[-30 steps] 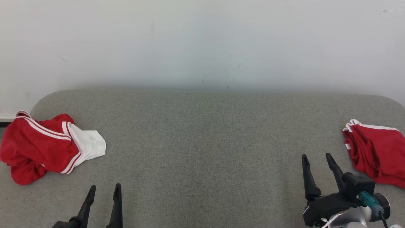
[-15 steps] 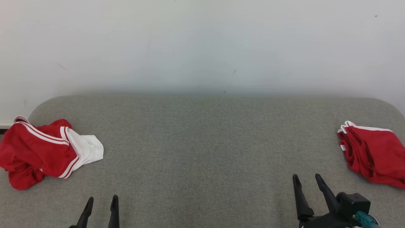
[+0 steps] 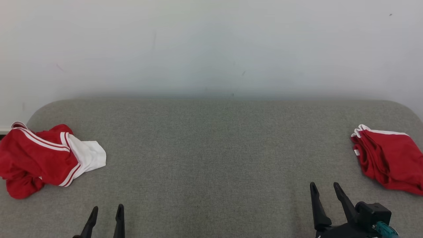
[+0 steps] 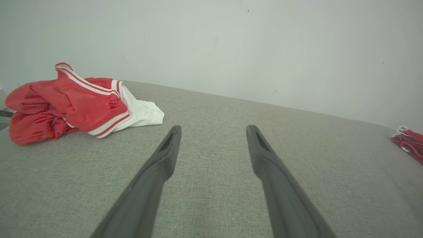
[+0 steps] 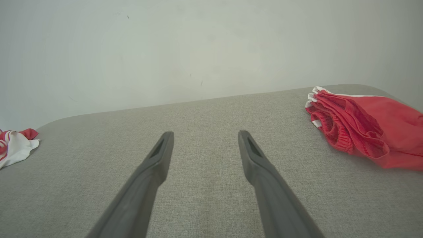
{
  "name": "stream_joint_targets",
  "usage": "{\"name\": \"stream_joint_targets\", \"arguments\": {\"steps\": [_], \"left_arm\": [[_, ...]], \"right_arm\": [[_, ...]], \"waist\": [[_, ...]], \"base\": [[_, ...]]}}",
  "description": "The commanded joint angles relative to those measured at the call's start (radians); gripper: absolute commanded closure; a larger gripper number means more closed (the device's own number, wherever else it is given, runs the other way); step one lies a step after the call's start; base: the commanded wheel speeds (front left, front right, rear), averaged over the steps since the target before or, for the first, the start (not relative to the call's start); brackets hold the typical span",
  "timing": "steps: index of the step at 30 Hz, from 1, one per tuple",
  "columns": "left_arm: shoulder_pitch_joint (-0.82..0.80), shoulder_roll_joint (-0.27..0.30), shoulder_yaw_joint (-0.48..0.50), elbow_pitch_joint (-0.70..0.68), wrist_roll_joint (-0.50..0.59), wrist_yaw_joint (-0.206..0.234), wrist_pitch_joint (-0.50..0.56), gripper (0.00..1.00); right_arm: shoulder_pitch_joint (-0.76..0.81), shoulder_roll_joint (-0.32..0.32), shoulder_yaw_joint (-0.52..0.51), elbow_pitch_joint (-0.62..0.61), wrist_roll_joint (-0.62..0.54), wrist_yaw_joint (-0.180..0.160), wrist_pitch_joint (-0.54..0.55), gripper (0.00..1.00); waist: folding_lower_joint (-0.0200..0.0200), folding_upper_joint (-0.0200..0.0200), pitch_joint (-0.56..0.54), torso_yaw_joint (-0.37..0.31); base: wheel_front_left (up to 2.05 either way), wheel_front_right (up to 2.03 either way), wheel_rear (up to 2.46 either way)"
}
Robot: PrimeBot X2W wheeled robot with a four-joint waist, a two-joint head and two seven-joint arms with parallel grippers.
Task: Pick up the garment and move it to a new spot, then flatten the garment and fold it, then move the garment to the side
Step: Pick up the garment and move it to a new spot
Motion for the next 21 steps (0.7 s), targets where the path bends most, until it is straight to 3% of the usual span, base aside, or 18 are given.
{"name": "stream_joint_targets", "arguments": {"steps": [1, 14, 21], "left_arm": [[-0.003, -0.003, 0.002, 0.0, 0.007, -0.002, -0.003, 0.0], [-0.019, -0.005, -0.003, 0.011, 0.017, -0.008, -0.003, 0.0], [-0.024, -0.002, -0.009, 0.018, 0.017, -0.01, -0.003, 0.0]], "right_arm": [[0.01, 0.001, -0.002, 0.003, 0.006, -0.002, -0.004, 0.0], [0.021, 0.001, -0.013, 0.005, 0.017, -0.002, -0.001, 0.0], [0.019, 0.001, -0.003, 0.01, 0.033, -0.002, -0.009, 0.0]], "waist": [[0.0, 0.0, 0.002, 0.0], [0.0, 0.0, 0.016, 0.035], [0.0, 0.0, 0.018, 0.135]], "base": [[0.0, 0.0, 0.0], [0.0, 0.0, 0.0], [0.0, 0.0, 0.0]]}}
